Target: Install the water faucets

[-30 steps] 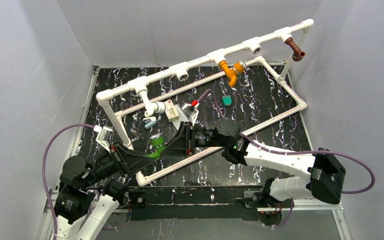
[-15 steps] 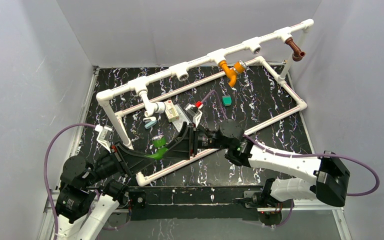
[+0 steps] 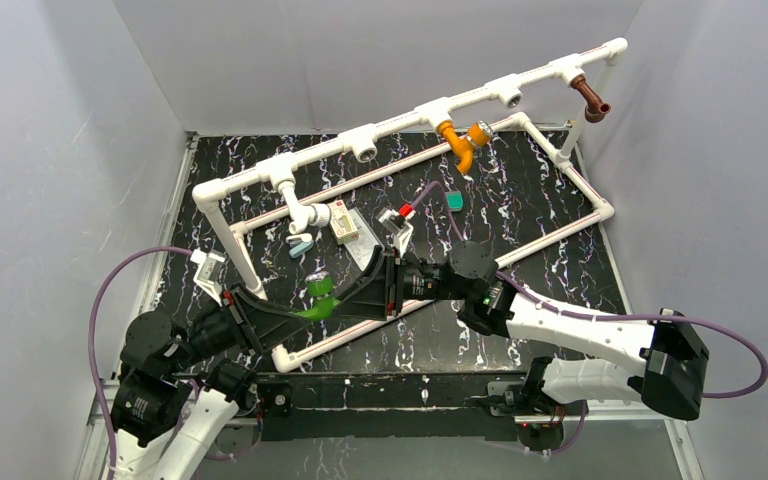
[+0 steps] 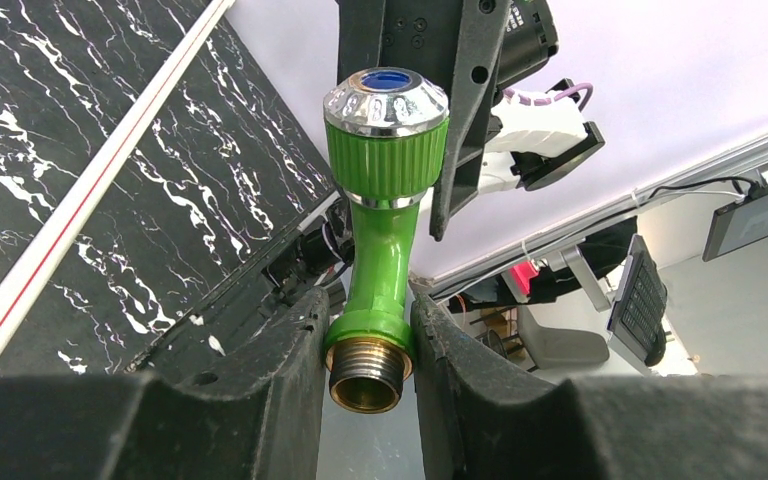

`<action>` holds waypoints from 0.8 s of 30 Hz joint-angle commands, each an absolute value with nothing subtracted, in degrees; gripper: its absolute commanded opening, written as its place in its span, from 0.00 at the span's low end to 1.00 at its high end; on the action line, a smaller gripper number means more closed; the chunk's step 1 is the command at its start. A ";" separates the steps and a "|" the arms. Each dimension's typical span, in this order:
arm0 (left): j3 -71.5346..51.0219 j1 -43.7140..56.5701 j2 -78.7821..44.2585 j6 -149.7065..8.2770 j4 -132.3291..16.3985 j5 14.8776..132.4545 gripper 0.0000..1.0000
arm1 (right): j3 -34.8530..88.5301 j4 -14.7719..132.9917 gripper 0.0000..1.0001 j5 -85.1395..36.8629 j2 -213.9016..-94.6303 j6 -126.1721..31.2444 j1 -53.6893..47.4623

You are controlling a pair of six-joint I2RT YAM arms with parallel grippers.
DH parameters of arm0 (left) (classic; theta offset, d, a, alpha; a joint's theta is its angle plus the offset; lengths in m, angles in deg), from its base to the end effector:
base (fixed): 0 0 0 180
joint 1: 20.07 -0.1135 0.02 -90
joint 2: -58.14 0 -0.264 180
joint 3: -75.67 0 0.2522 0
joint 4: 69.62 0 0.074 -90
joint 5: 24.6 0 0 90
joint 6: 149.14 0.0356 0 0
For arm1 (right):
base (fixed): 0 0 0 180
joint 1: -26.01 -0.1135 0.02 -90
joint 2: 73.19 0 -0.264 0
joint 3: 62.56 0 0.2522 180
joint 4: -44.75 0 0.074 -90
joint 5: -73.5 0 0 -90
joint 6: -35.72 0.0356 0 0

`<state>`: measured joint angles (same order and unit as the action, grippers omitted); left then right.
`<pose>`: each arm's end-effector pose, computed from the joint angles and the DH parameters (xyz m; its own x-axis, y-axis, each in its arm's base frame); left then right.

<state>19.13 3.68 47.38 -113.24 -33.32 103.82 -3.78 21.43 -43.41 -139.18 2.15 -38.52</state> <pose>0.0250 -0.0352 0.3603 -0.6217 -0.4198 -0.6613 0.6361 0.2220 -0.7390 0.0991 0.2456 0.3523 -0.7606 0.1310 -0.6359 -0.6480 -0.2138 0.7310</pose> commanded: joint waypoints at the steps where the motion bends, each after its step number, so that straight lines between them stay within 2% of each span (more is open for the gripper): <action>1: 18.84 3.79 46.54 -113.67 -35.38 104.35 0.00 | -4.58 20.02 0.41 -43.04 -137.70 1.18 -38.67; 10: 18.76 3.83 46.19 -113.89 -35.38 104.18 0.00 | -5.00 20.11 0.33 -43.85 -137.48 0.92 -38.70; 14: 18.76 3.83 46.02 -113.80 -35.46 104.62 0.00 | -4.86 19.53 0.11 -43.83 -137.47 0.92 -38.67; 15: 18.76 3.82 46.02 -113.80 -35.40 104.74 0.00 | -4.81 19.35 0.03 -43.83 -137.55 0.92 -38.70; 16: 18.84 3.83 46.02 -113.85 -35.40 104.90 0.00 | -4.70 19.24 0.01 -43.81 -137.60 0.77 -38.62; 22: 19.55 3.83 46.11 -114.15 -35.43 105.38 0.00 | -4.40 19.09 0.01 -43.80 -137.69 -0.45 -38.67; 24: 19.46 3.81 46.12 -114.09 -35.39 105.39 0.04 | -4.50 19.77 0.01 -43.12 -137.08 -1.15 -38.67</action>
<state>19.17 3.68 47.23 -113.74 -33.56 103.99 -4.68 22.00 -43.74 -139.12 1.05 -38.52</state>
